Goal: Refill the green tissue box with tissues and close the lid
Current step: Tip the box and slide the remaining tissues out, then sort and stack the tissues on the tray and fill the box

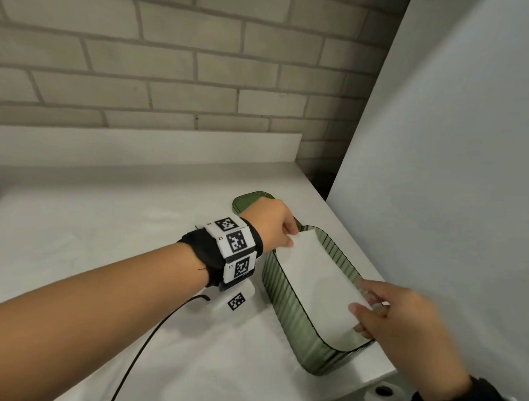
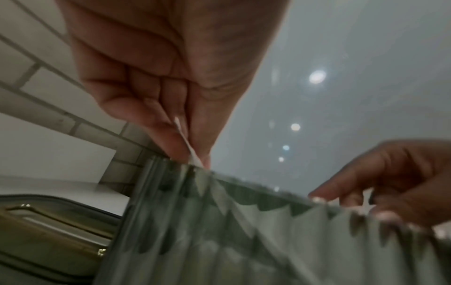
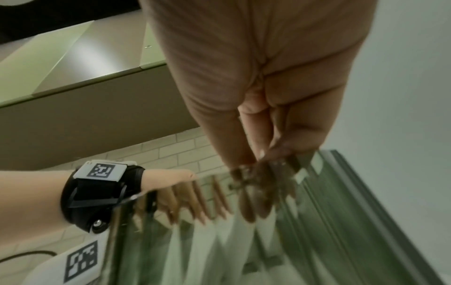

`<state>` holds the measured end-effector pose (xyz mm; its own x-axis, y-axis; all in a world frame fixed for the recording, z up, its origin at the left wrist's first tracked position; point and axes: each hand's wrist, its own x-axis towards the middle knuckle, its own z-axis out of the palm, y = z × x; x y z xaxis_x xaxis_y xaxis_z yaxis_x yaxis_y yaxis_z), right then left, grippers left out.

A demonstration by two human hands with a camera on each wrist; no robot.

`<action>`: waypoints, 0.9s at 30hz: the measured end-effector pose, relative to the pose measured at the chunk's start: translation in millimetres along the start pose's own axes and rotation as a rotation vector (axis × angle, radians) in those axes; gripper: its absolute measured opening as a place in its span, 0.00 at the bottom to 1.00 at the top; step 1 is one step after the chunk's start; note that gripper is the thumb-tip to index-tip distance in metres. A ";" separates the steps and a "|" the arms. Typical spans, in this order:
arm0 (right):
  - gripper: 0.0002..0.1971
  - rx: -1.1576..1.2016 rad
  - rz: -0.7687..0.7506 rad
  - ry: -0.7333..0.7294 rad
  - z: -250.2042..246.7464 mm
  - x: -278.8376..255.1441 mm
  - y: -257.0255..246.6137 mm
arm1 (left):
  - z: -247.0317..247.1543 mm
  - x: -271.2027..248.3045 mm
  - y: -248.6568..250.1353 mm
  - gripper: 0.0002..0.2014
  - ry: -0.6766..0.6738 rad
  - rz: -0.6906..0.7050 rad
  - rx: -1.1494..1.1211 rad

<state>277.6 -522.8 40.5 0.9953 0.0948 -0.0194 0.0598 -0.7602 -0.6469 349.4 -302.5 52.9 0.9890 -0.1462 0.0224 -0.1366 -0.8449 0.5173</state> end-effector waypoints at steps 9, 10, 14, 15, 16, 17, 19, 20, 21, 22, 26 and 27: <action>0.10 -0.346 -0.101 -0.071 -5.8 3.5 -1.5 | 8.7 4.9 -3.7 0.13 -0.030 0.047 0.106; 0.10 -0.360 -0.124 -0.077 -6.5 4.4 -1.0 | 6.4 3.5 -5.5 0.11 -0.001 0.041 0.090; 0.11 -0.446 -0.173 -0.127 -7.6 7.8 1.1 | -12.6 -7.0 -24.0 0.03 0.137 -0.065 -0.024; 0.11 -0.460 -0.179 -0.139 -7.7 9.0 1.4 | -16.8 -9.8 -33.8 0.04 0.137 -0.103 -0.023; 0.12 -0.461 -0.179 -0.147 -7.4 10.3 1.5 | -20.5 -13.0 -44.6 0.05 0.107 -0.155 -0.008; 0.13 -0.459 -0.178 -0.154 -6.5 10.9 2.2 | -22.3 -16.5 -56.3 0.07 0.048 -0.220 0.032; 0.14 -0.488 -0.188 -0.142 -4.1 11.2 3.2 | -22.9 -25.3 -76.4 0.14 -0.126 -0.338 0.164; 0.13 -0.506 -0.194 -0.125 -2.9 10.2 2.8 | -21.9 -30.7 -84.3 0.17 -0.222 -0.378 0.222; 0.12 -0.514 -0.198 -0.105 -2.6 8.5 2.1 | -20.4 -36.8 -90.1 0.20 -0.307 -0.403 0.256; 0.10 -0.509 -0.212 -0.071 -3.1 6.5 2.4 | -18.9 -42.8 -95.1 0.23 -0.373 -0.421 0.269; 0.11 -0.445 -0.345 0.058 -10.7 -5.8 -5.0 | -16.4 -62.7 -115.0 0.32 -0.465 -0.437 0.300; 0.10 -0.396 -0.402 0.064 -12.1 -10.0 -11.2 | -16.4 -65.9 -120.6 0.35 -0.467 -0.444 0.310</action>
<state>267.8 -523.0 57.2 0.8900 0.3971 0.2240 0.4470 -0.8565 -0.2579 301.6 -182.5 3.2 0.8369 0.0995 -0.5382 0.1954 -0.9728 0.1241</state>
